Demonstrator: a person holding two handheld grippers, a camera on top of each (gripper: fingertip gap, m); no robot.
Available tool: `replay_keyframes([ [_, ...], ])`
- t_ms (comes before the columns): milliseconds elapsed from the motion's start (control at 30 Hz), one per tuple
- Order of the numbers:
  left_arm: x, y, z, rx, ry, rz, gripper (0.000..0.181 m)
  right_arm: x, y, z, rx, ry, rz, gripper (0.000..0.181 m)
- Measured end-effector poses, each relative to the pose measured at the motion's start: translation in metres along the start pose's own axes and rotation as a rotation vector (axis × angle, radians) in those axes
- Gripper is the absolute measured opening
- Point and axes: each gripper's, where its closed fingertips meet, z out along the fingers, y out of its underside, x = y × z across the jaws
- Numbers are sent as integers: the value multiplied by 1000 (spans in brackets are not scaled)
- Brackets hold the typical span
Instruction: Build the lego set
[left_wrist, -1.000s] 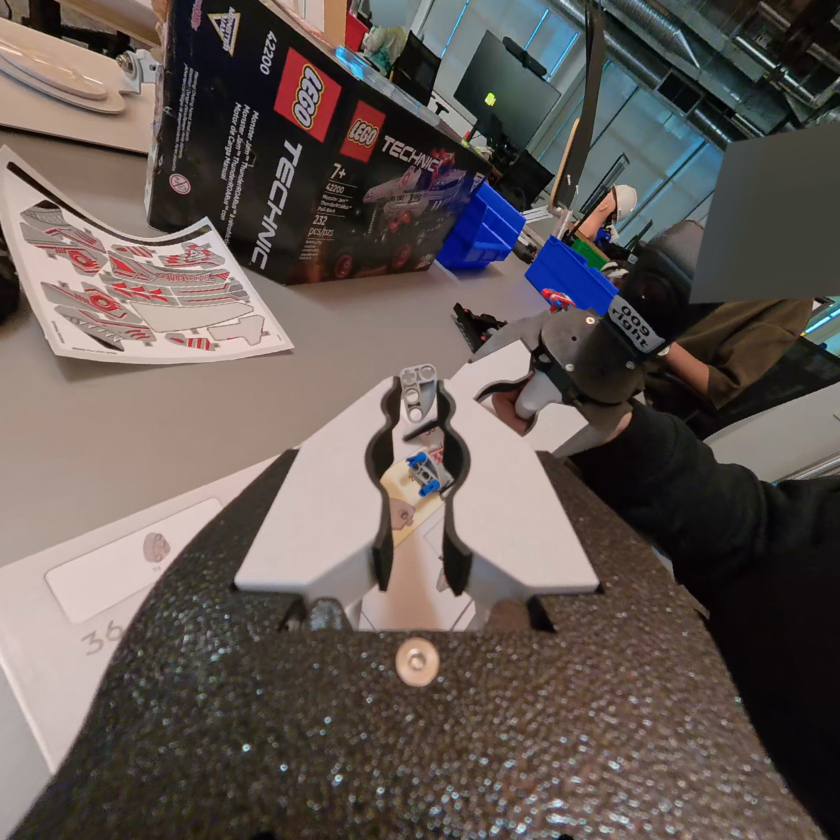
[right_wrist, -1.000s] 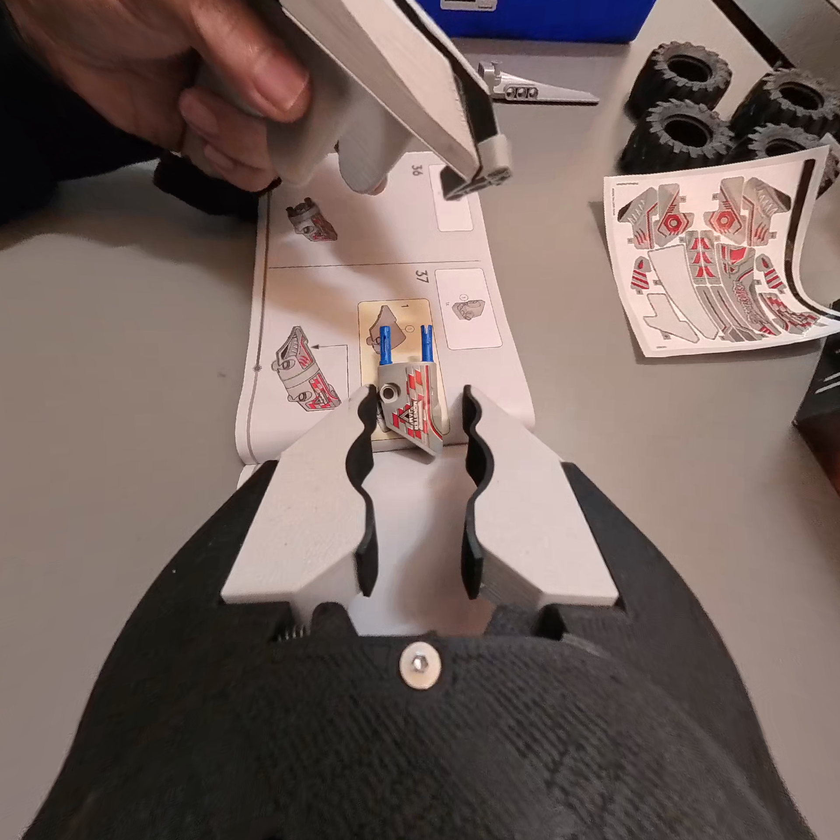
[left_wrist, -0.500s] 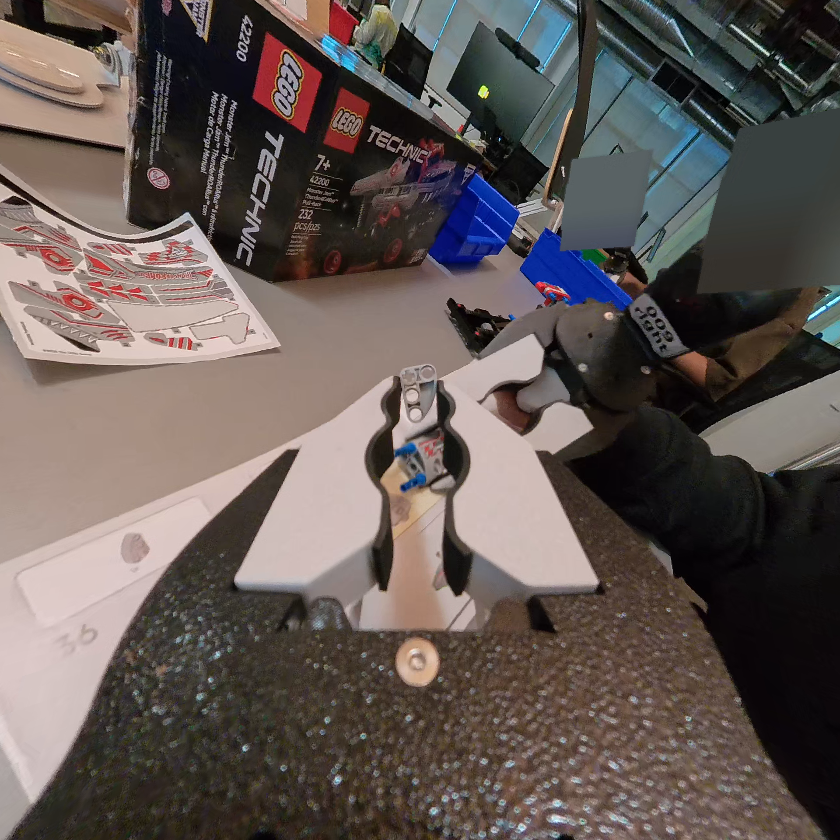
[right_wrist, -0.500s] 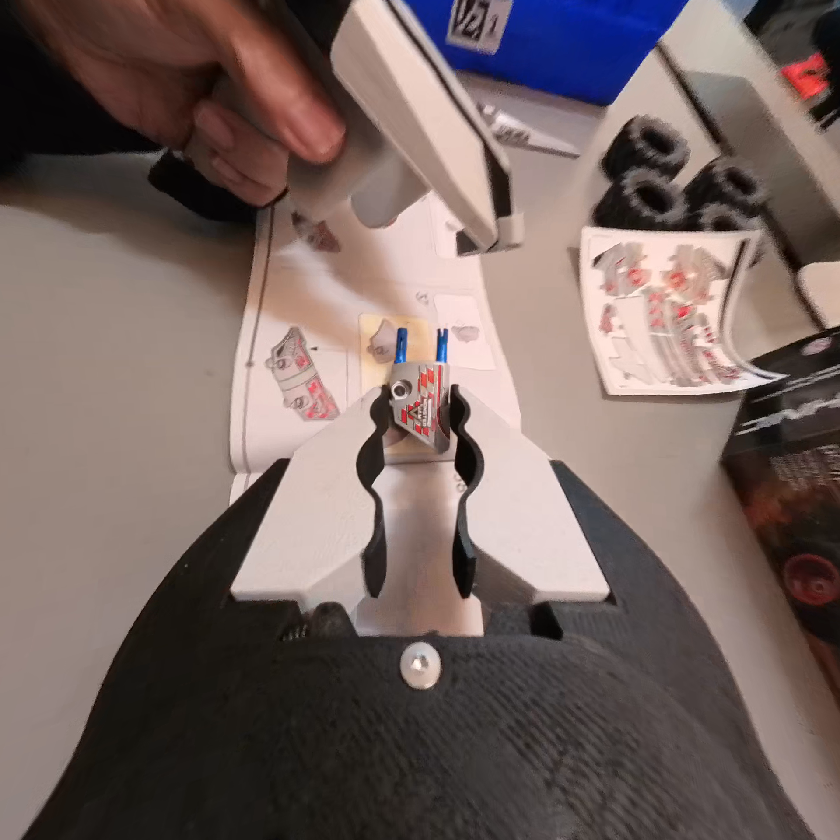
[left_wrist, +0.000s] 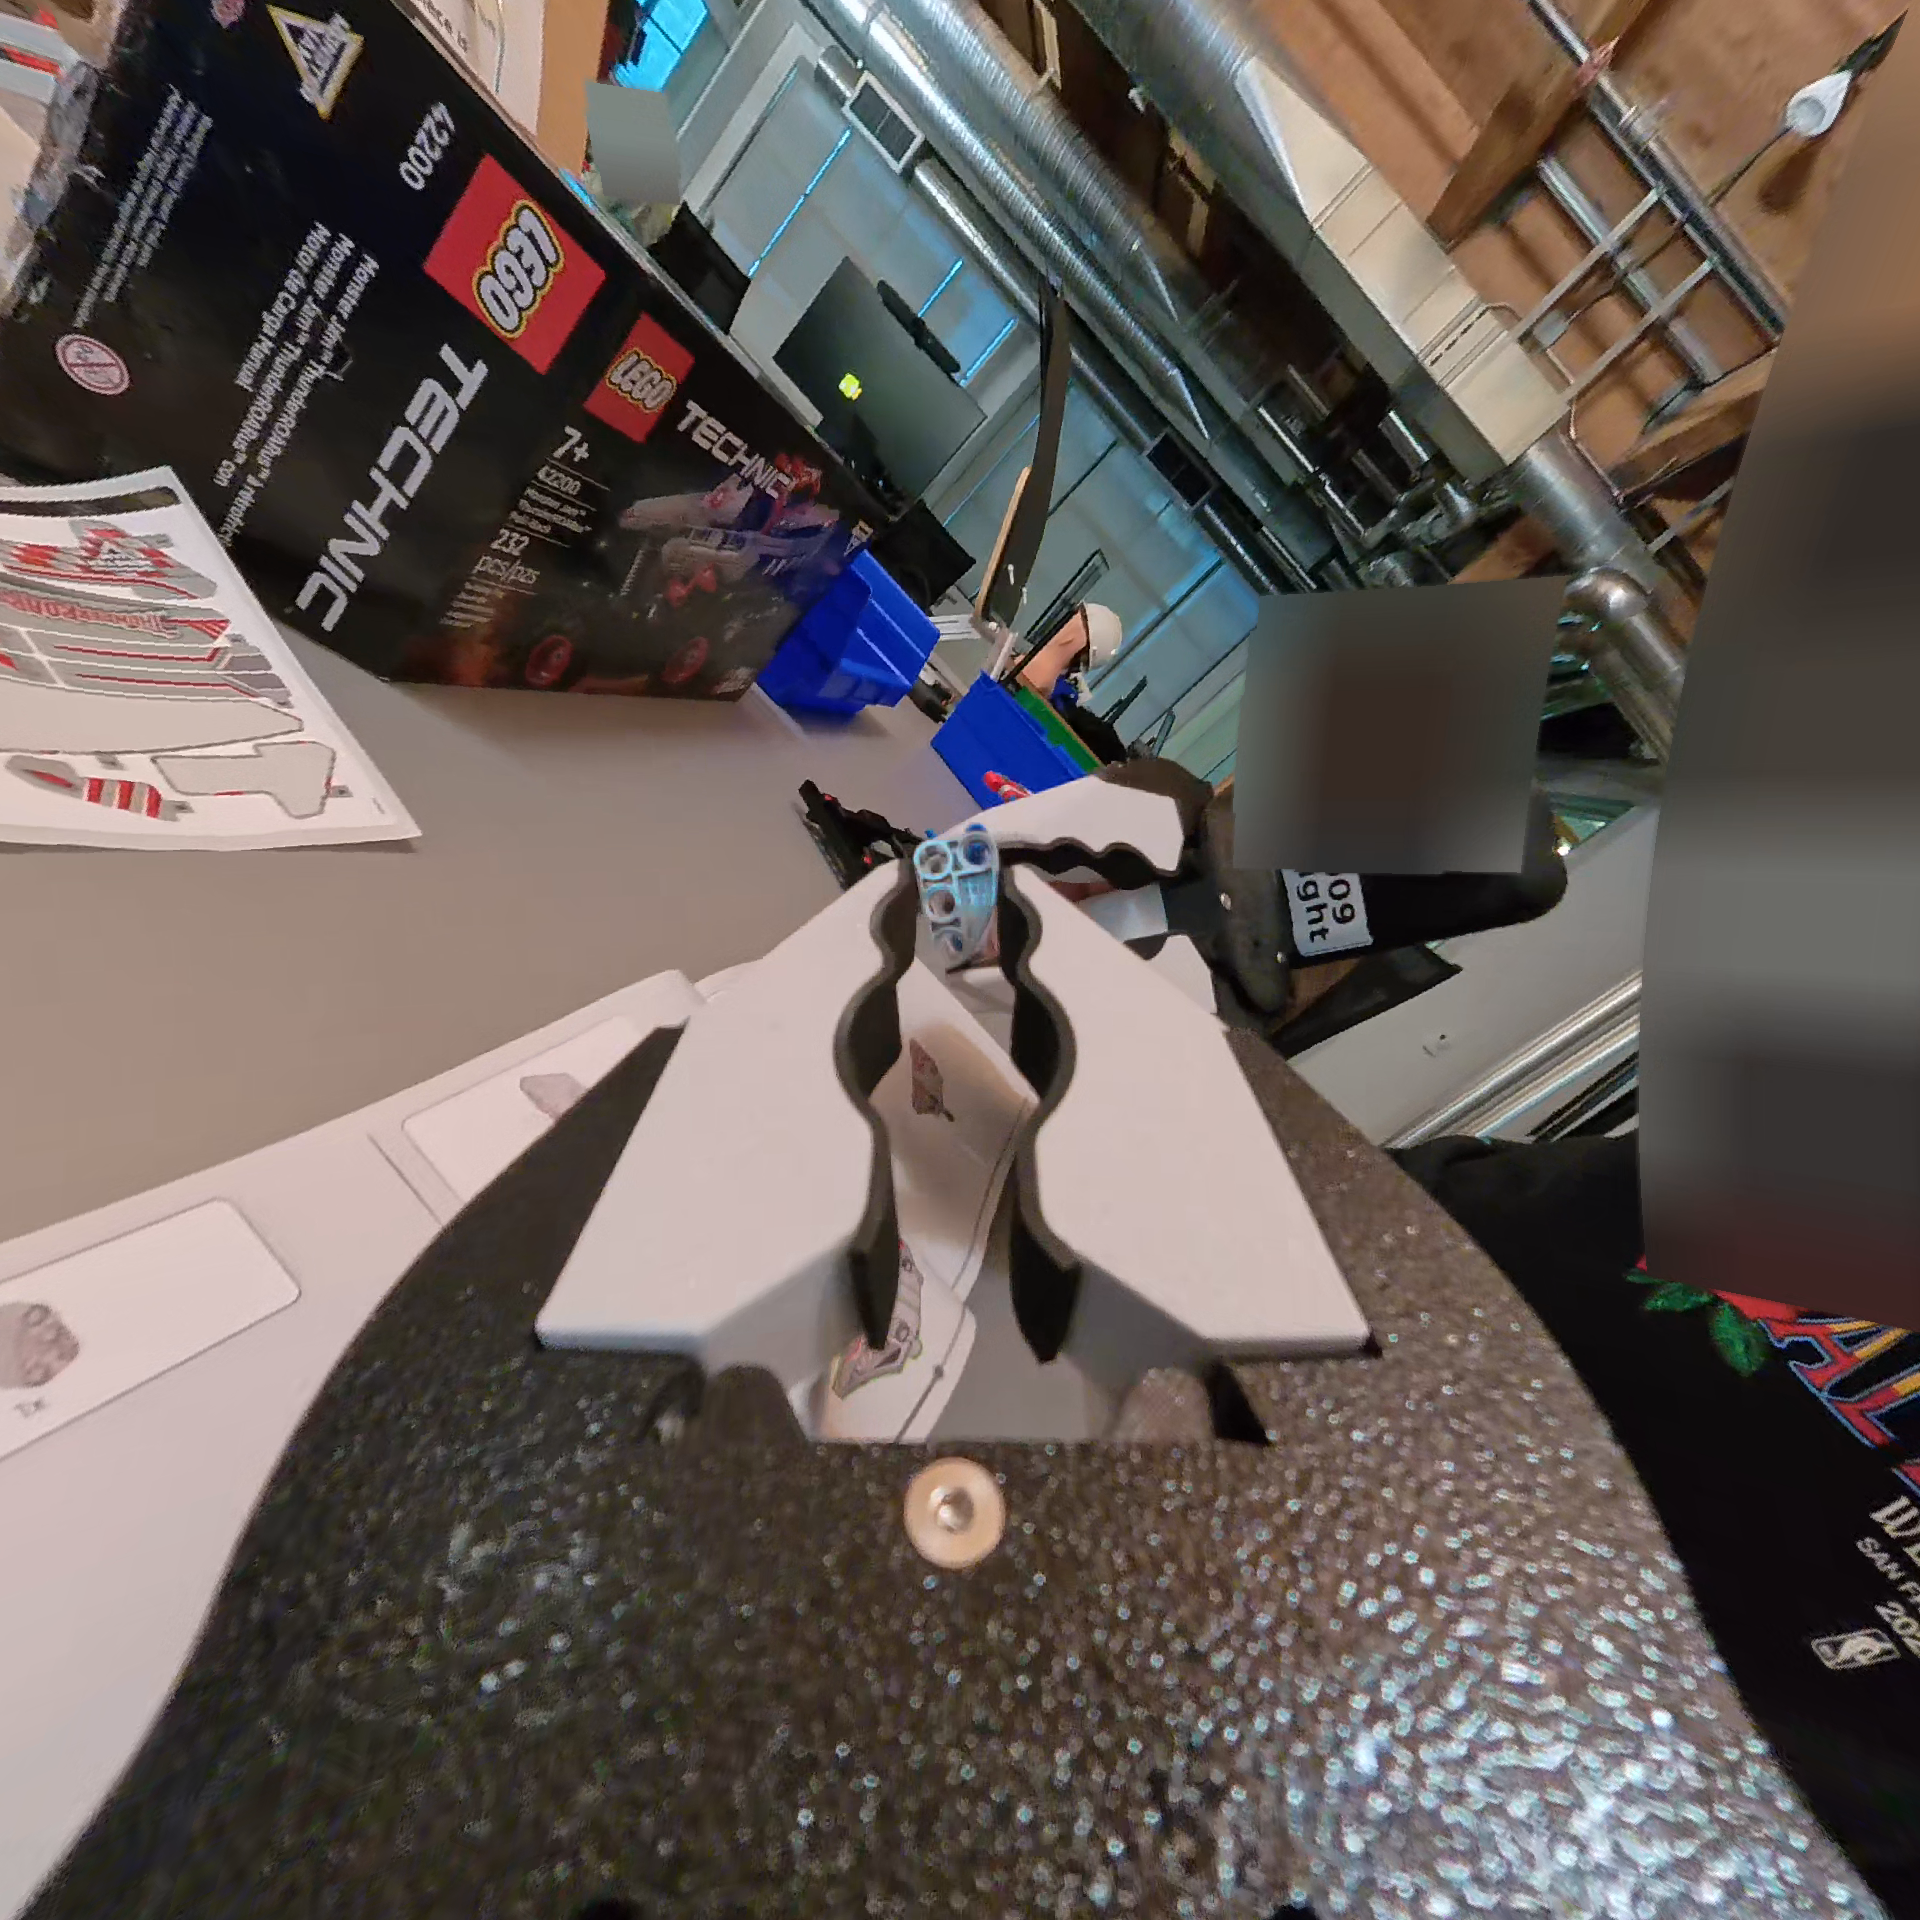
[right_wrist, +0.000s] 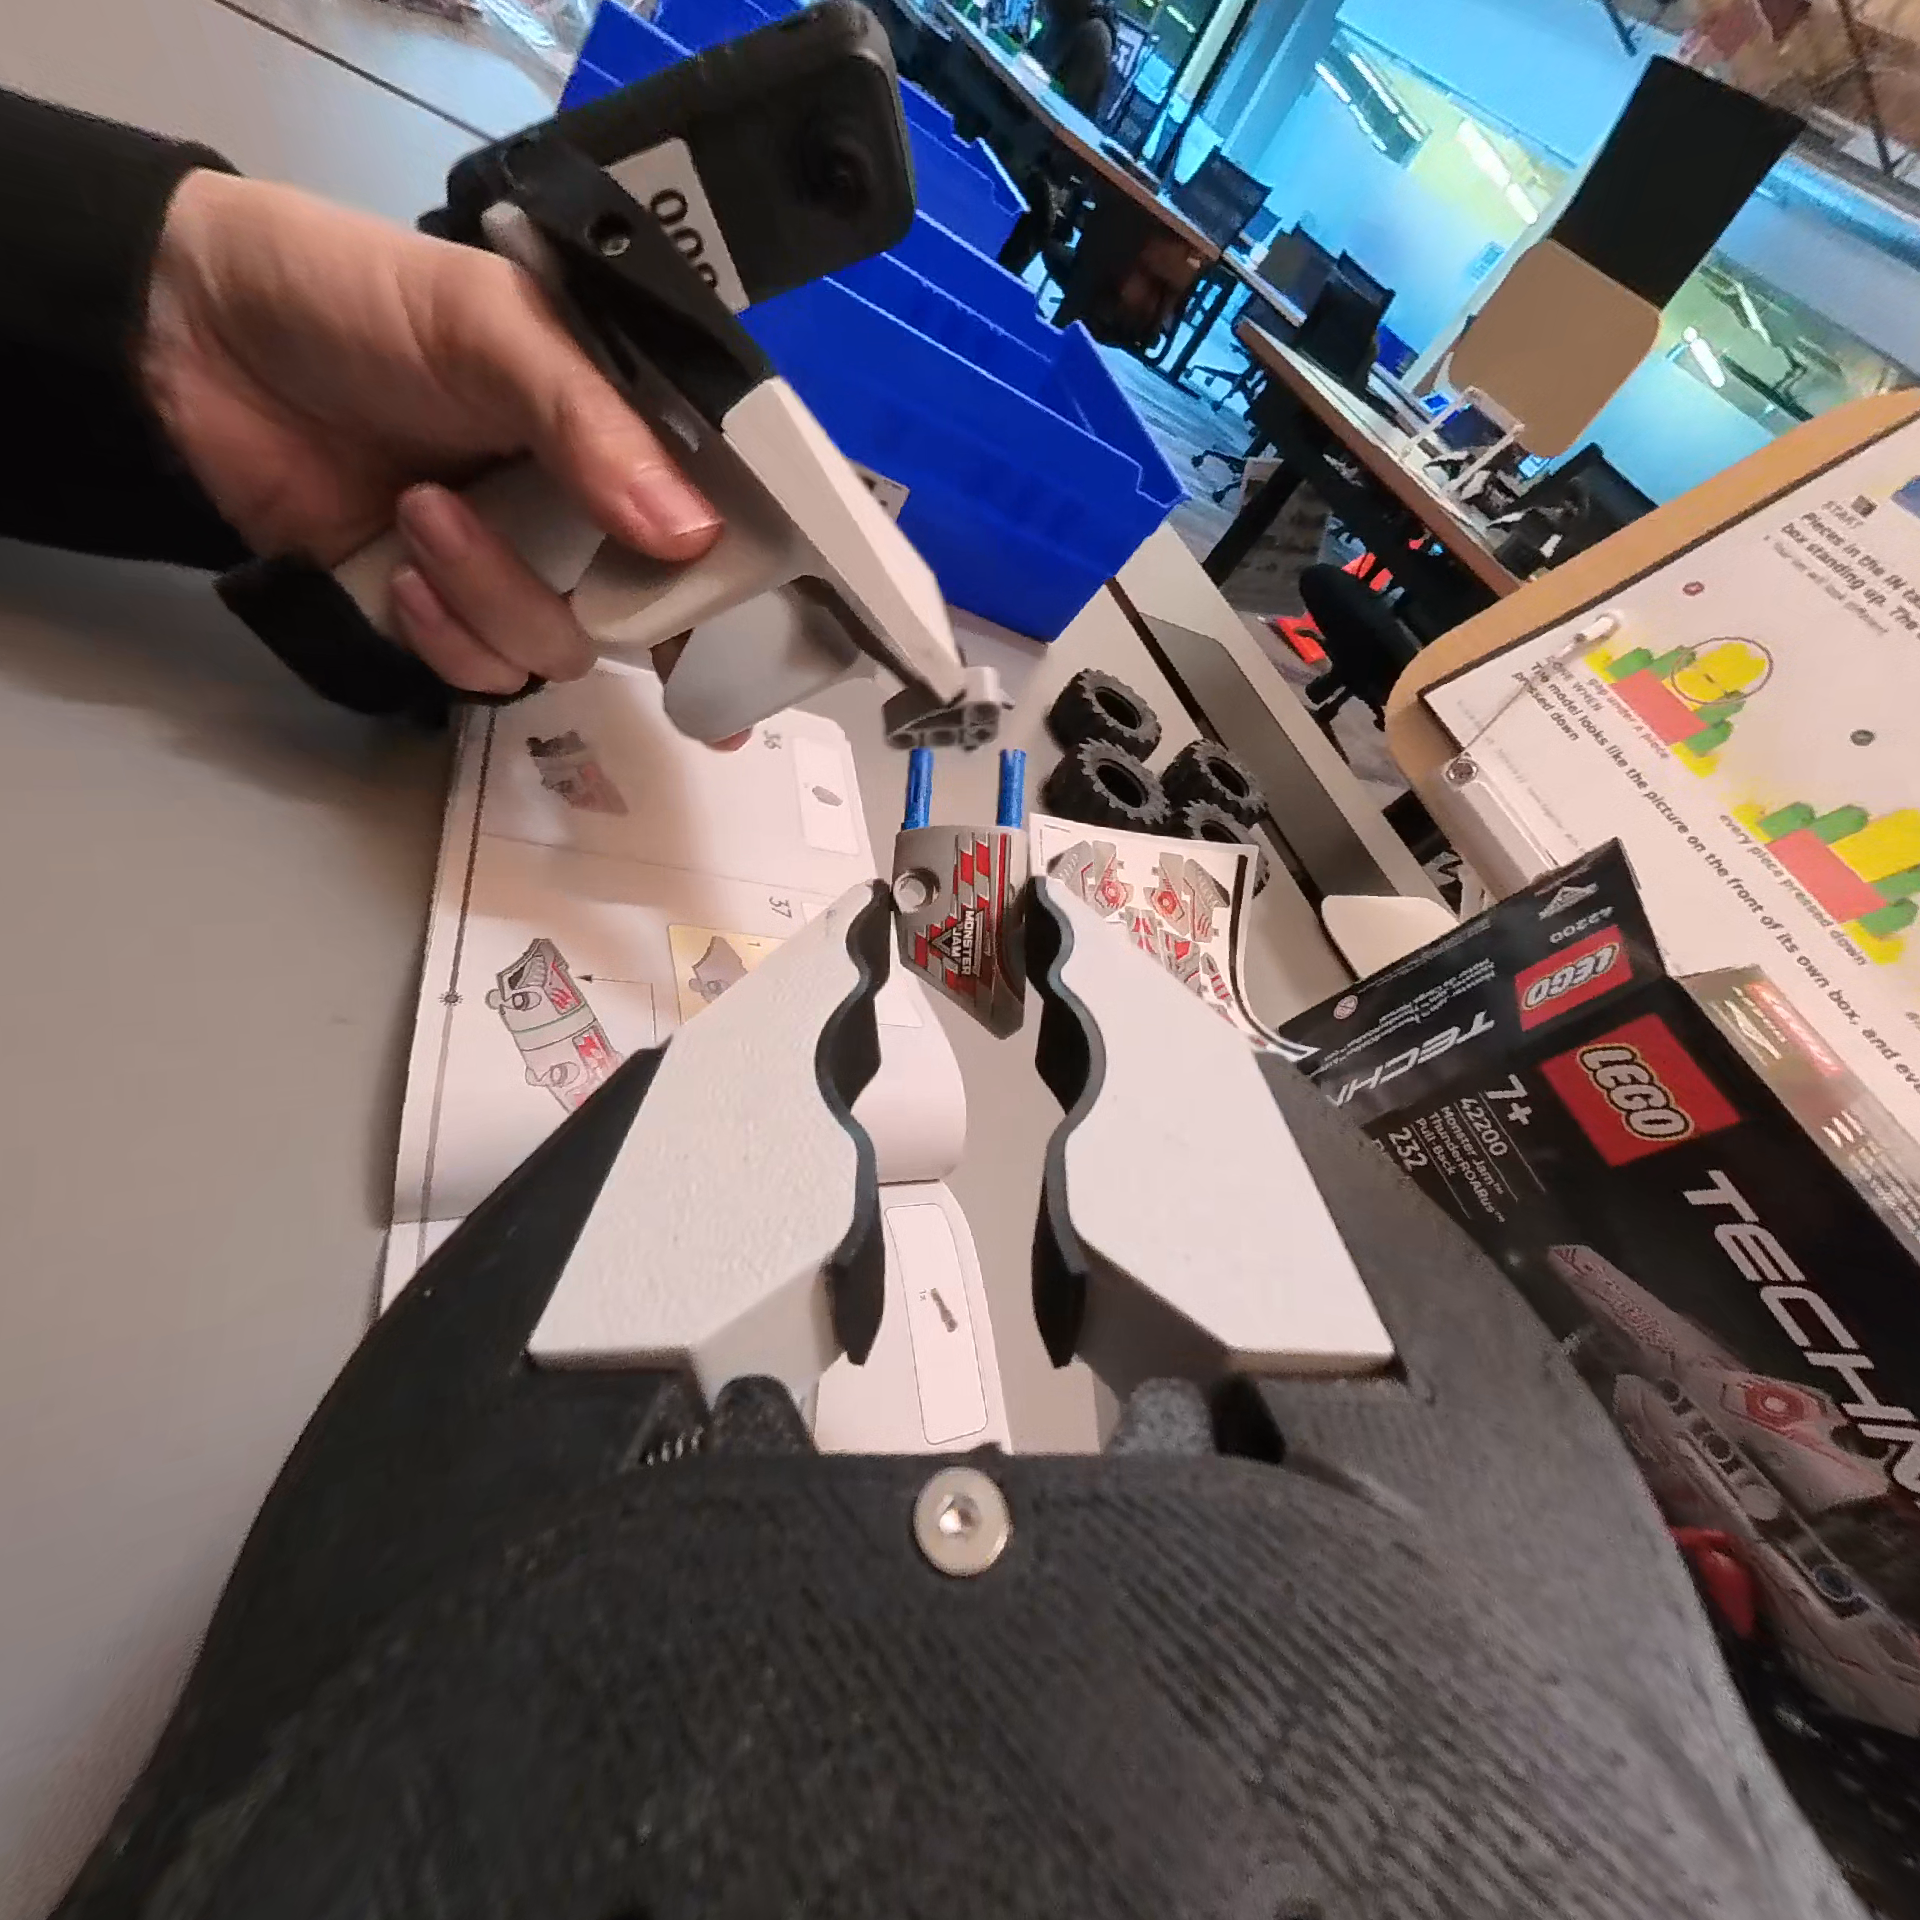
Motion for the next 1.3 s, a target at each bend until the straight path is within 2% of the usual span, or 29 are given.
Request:
replay_keyframes([
  [33,1,-1,-1,6,10,-4,12,-3,0,0,-3,-17,-10,24],
  [433,12,3,2,-15,118,-82,12,-7,-9,-1,-18,6,-92,24],
  [767,0,6,4,-40,-26,40,12,-7,0,6,-107,67,-190,23],
  [967,-2,8,4,-53,-48,44,12,-6,4,9,-143,107,-261,23],
  [1000,-2,8,4,-56,-58,69,13,-6,4,10,-149,110,-265,23],
  [1100,-2,8,4,-93,-134,286,13,-6,5,10,-131,95,-221,23],
  [1167,-4,9,5,-115,-181,338,13,-6,6,11,-140,102,-228,22],
  [1300,-7,11,4,-98,-135,152,13,-8,8,14,-159,109,-253,22],
])
